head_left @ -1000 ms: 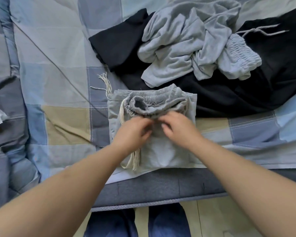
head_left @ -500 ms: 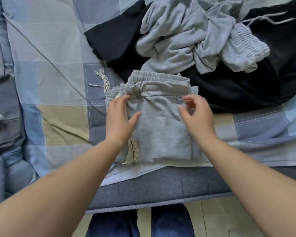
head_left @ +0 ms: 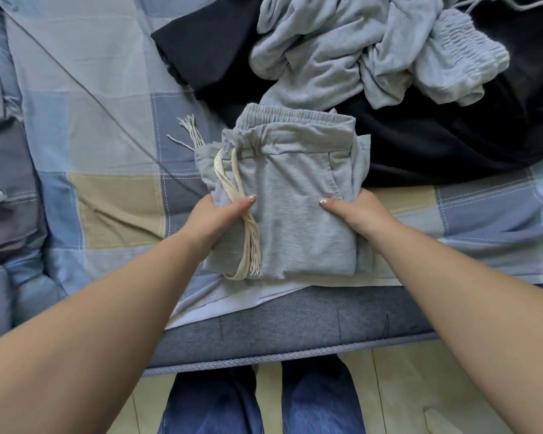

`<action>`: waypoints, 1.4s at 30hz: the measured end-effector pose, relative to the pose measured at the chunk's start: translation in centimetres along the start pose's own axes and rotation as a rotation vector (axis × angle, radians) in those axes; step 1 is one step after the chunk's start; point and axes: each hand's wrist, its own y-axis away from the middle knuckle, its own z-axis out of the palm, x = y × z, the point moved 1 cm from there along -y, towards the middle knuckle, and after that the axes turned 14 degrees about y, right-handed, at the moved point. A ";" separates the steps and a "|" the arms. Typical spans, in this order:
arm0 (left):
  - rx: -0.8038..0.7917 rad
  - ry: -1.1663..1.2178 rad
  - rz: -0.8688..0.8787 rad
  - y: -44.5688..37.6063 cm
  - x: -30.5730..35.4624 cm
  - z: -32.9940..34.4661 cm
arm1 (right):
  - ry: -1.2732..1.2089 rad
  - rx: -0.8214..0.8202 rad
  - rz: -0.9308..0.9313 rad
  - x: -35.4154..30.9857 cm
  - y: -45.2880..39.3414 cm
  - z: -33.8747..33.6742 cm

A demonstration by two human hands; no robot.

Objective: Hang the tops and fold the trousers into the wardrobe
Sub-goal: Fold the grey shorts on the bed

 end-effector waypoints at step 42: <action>-1.125 -0.692 0.190 62.0 -2.4 3.4 | -0.942 0.958 0.018 19.5 79.8 8.0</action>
